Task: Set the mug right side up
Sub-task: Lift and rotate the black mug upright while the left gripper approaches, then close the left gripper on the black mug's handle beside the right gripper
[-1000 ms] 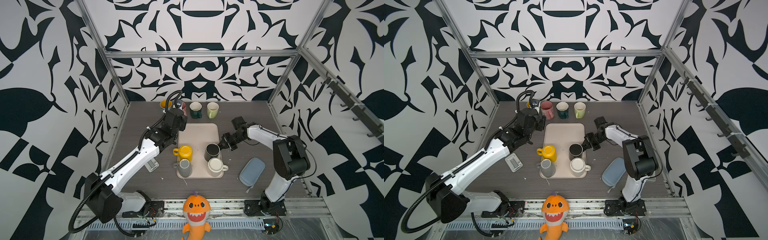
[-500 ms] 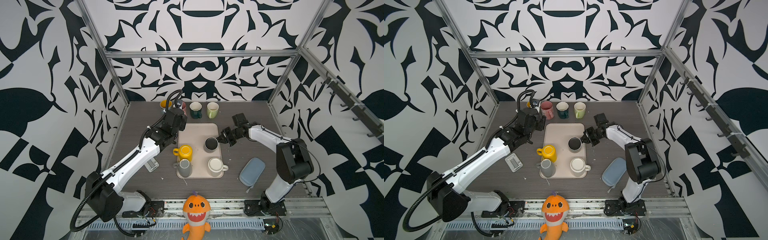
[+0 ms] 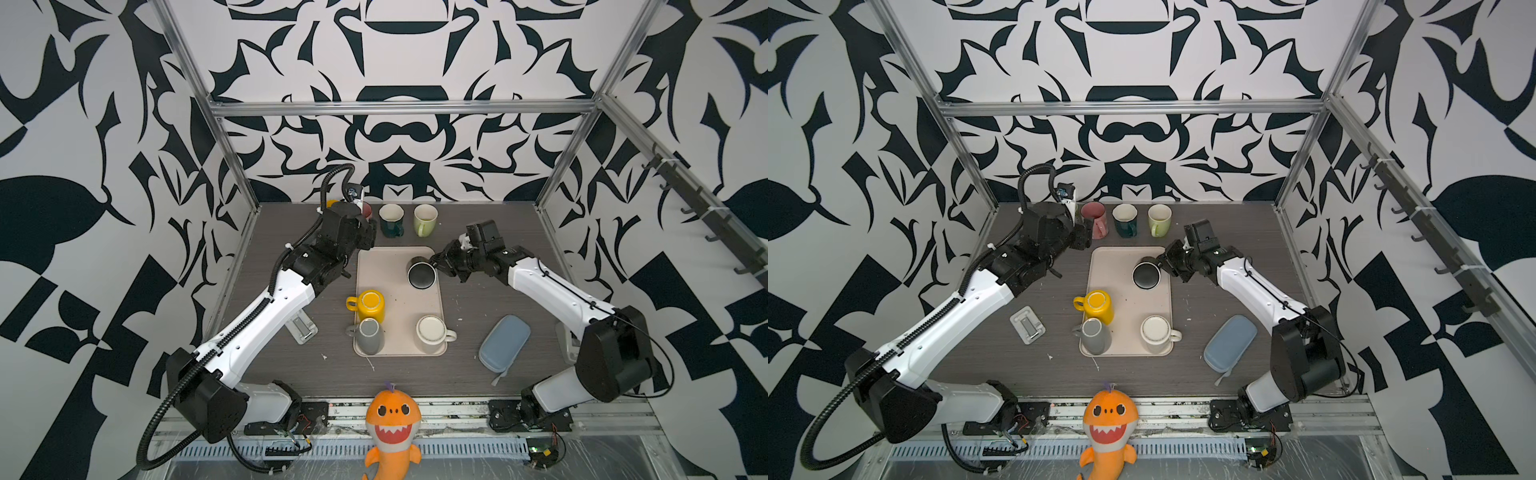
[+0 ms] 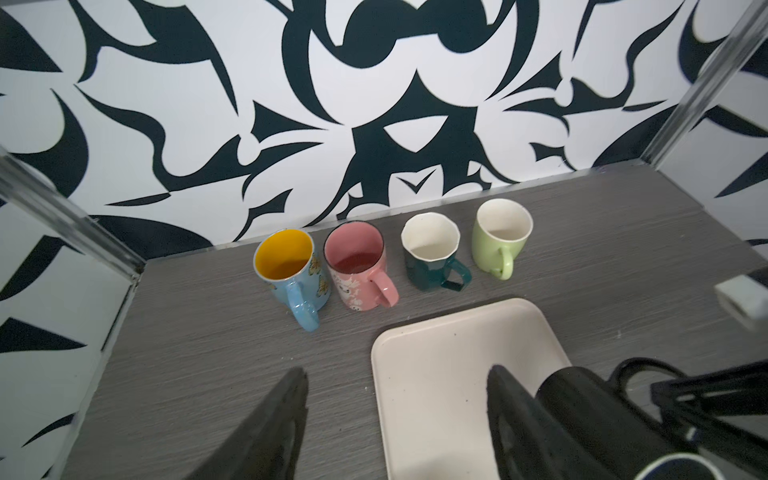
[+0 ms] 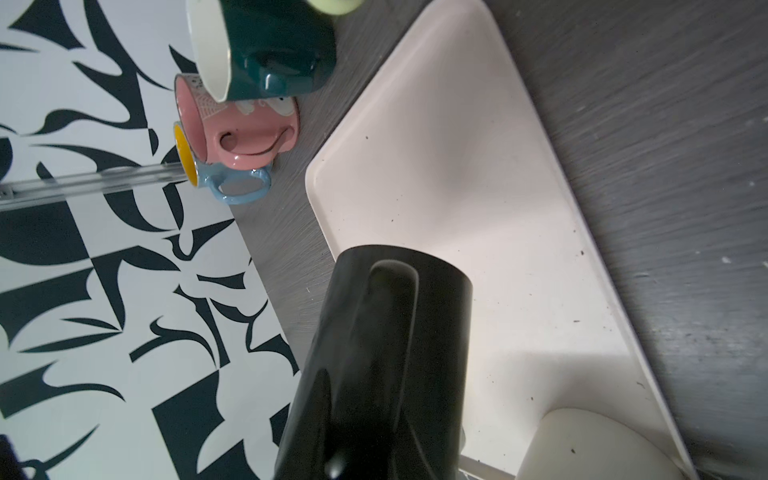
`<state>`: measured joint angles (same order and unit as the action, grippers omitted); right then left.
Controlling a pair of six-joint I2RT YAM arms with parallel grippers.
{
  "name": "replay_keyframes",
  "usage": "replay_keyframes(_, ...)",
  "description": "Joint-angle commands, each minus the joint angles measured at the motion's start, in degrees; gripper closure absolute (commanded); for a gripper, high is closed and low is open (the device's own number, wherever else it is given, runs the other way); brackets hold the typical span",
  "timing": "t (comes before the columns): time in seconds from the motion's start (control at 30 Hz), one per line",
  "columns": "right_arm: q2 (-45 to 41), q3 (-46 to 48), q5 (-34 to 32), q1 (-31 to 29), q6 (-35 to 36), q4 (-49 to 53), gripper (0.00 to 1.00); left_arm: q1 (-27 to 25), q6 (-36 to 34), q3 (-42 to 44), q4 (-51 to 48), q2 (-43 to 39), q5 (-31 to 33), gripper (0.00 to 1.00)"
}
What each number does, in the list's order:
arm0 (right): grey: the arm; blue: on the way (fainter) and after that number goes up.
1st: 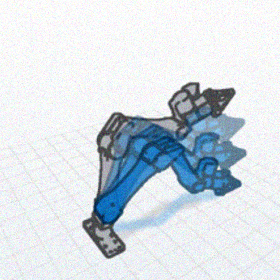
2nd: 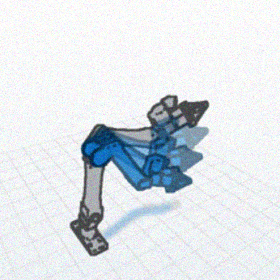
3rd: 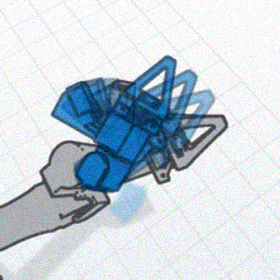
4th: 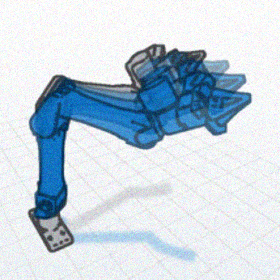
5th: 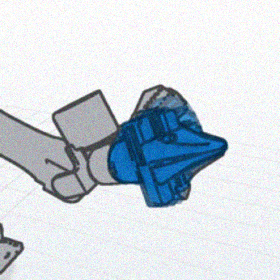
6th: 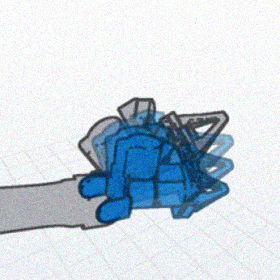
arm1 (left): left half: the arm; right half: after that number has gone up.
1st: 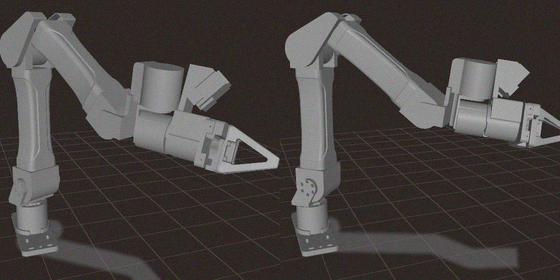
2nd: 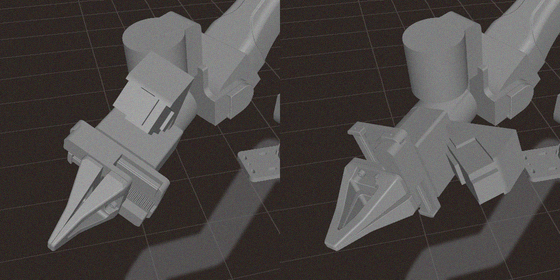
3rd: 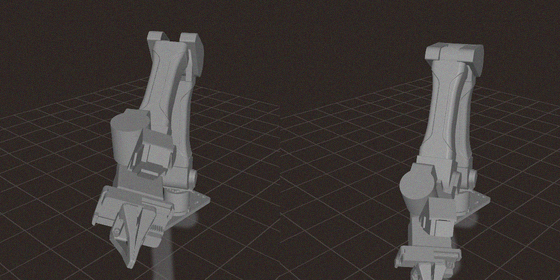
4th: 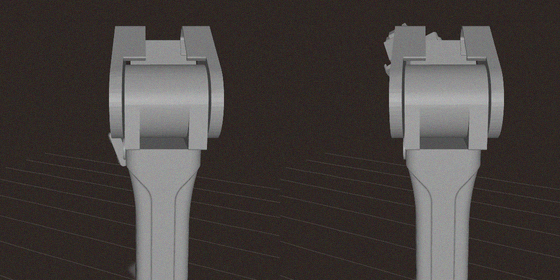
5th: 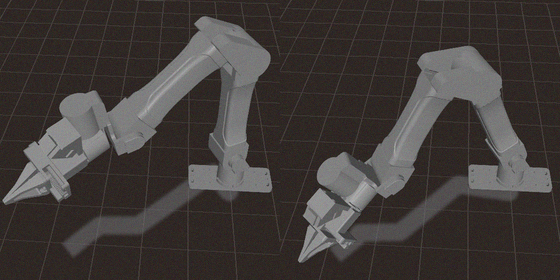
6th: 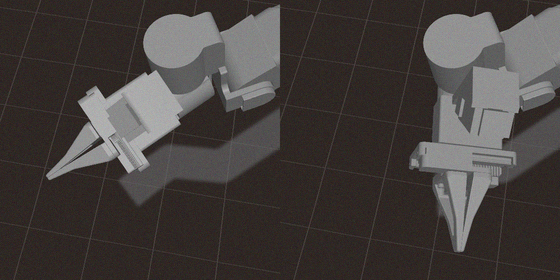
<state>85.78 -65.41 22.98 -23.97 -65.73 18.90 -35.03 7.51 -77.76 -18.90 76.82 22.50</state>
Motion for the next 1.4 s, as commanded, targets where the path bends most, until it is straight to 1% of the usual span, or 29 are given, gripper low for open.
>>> replay_keyframes(0.0,-3.3,-2.7,-4.9,-3.1,8.2,-4.6,1.00,1.1,3.4,-3.8,-3.7,1.0,-7.3,0.29)
replay_keyframes(0.1,-4.5,-4.1,-10.7,-6.2,15.0,-3.4,1.00,2.2,4.9,-5.8,-4.8,1.7,-12.5,0.29)
replay_keyframes(0.17,-5.6,-4.8,-15.8,-8.8,20.2,-3.2,1.00,3.3,6.3,-6.8,-5.1,2.2,-16.8,0.29)
replay_keyframes(0.37,-9.2,-4.4,-29.4,-15.4,34.8,-6.3,1.00,6.4,9.0,-11.3,-8.6,5.2,-26.8,0.29)
replay_keyframes(0.43,-10.2,-3.4,-33.4,-17.4,39.4,-8.6,1.00,6.8,8.4,-13.4,-10.7,6.5,-30.0,0.29)
replay_keyframes(0.5,-11.3,-2.0,-39.6,-20.0,45.5,-11.6,1.00,6.9,7.2,-15.9,-13.4,7.9,-33.2,0.30)
replay_keyframes(0.67,-12.9,3.2,-52.3,-27.5,64.0,-24.9,1.00,6.9,4.0,-22.7,-21.2,11.8,-40.3,0.30)
replay_keyframes(0.8,-12.0,6.7,-57.8,-30.5,76.4,-35.3,1.00,6.9,2.8,-27.3,-26.5,14.5,-43.0,0.30)
replay_keyframes(0.93,-9.9,9.7,-63.7,-33.1,90.2,-48.0,1.00,6.9,1.9,-30.6,-31.2,16.1,-44.7,0.30)
replay_keyframes(1.07,-6.9,11.5,-66.9,-33.9,102.6,-60.1,1.00,6.9,1.1,-33.2,-35.7,17.4,-45.3,0.30)
replay_keyframes(1.2,-3.8,12.3,-68.2,-34.3,111.4,-69.9,1.00,6.9,1.0,-35.2,-39.4,19.0,-45.2,0.30)
replay_keyframes(1.37,-0.4,12.5,-68.0,-34.8,119.0,-78.8,1.00,6.9,1.8,-36.0,-40.5,21.4,-45.2,0.31)
